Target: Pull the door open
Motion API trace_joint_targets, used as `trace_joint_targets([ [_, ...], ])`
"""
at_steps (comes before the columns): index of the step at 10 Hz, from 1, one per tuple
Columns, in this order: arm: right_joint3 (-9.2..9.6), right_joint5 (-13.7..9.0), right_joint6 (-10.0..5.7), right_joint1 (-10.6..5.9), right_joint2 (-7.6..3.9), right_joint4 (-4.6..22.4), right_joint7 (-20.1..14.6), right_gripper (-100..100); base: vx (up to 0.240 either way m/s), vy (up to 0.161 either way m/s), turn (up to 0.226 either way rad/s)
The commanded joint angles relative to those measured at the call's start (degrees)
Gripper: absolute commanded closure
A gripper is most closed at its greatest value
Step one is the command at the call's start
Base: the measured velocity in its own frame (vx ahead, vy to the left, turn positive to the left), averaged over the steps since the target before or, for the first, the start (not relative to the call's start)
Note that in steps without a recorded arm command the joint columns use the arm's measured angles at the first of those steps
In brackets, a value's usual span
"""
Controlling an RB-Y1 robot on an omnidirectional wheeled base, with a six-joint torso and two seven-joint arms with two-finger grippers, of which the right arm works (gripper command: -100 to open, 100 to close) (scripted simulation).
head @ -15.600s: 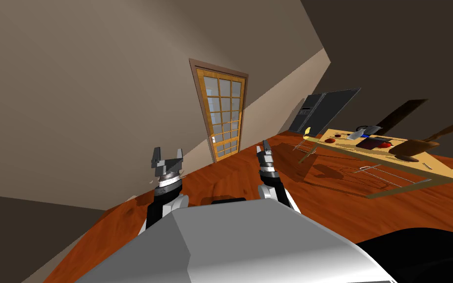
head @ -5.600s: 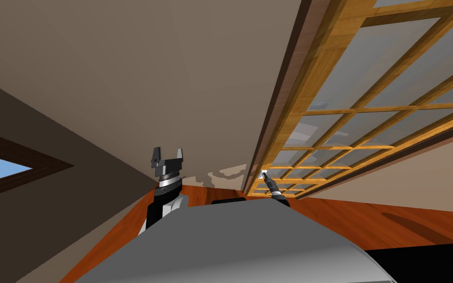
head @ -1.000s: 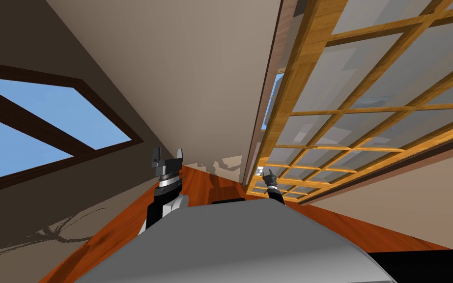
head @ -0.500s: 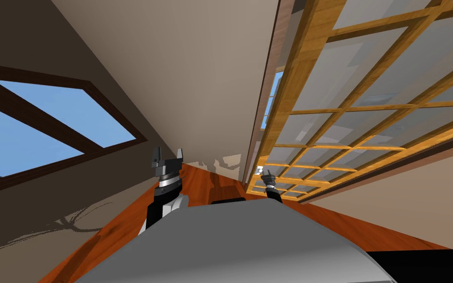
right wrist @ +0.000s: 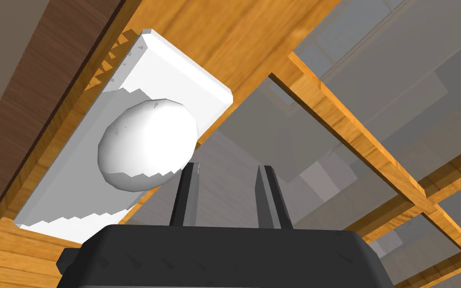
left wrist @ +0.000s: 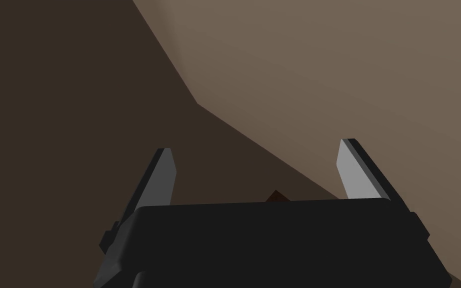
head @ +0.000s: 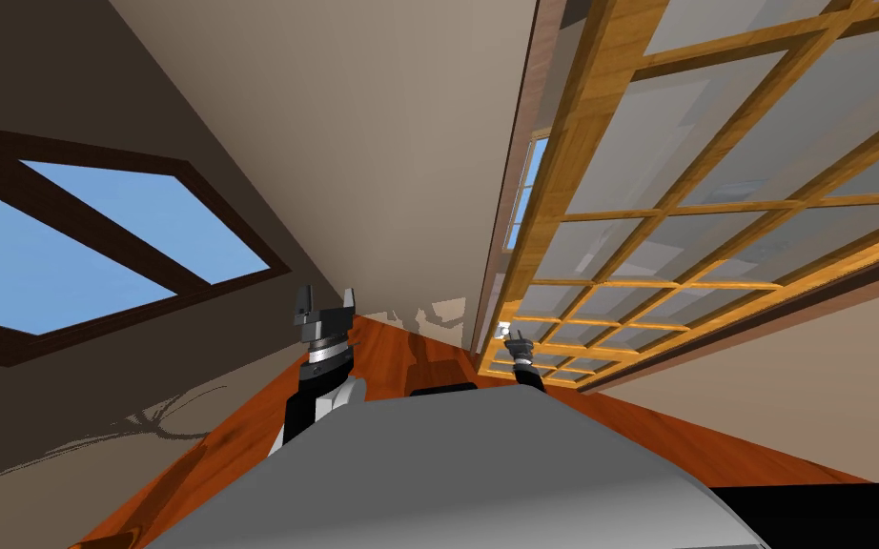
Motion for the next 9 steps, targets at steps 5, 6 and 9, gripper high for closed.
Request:
trace_joint_targets([
  [5,2.57,-3.2,0.92,-0.87,1.53,-1.1,-6.5,-100,-0.041,-0.008,0.032],
  [6,2.57,-3.2,0.92,-0.87,1.53,-1.1,-7.1,-100,-0.067,-0.014,0.037],
  [9,3.53,-5.4,1.43,-1.24,1.93,-1.3,-11.8,-100,-0.067,-0.006,0.029],
])
